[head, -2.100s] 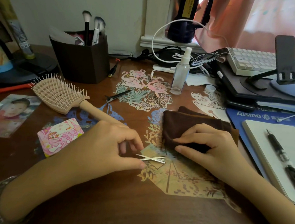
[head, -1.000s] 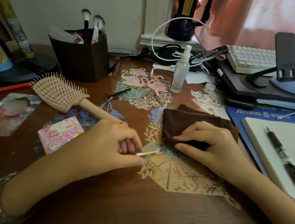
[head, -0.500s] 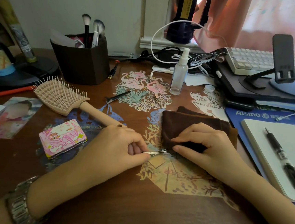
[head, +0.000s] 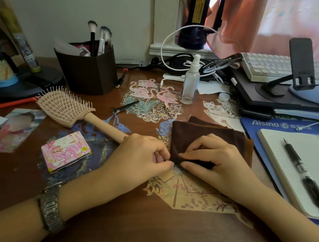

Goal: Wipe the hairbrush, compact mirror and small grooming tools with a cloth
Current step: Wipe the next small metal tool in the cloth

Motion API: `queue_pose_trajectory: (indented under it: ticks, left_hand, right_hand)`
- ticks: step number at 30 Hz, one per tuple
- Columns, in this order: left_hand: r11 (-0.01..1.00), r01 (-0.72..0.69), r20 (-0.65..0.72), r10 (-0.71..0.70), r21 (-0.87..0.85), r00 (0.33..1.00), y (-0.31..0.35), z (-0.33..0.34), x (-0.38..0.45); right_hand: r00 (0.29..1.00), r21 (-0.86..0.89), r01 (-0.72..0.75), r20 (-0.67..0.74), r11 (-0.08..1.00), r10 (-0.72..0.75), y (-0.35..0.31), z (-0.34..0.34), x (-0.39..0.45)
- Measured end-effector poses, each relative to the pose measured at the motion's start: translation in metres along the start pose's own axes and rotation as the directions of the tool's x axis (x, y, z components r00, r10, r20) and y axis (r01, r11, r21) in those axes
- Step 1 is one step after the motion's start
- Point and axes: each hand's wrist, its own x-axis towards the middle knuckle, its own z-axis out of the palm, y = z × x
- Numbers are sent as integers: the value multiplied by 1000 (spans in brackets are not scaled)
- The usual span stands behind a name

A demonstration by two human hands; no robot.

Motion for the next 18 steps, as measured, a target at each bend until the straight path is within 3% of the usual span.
queue_pose_trajectory:
  ticks: [10,18]
  left_hand:
    - [998,-12,-94,6,-56,996,-2,8,4]
    - [996,-31,-67,26,-80,997,-5,4,2]
  right_hand:
    - [1000,18,6,-5,1000,-5,0,0,0]
    - [1000,17,-12,6,1000,12,1,0,0]
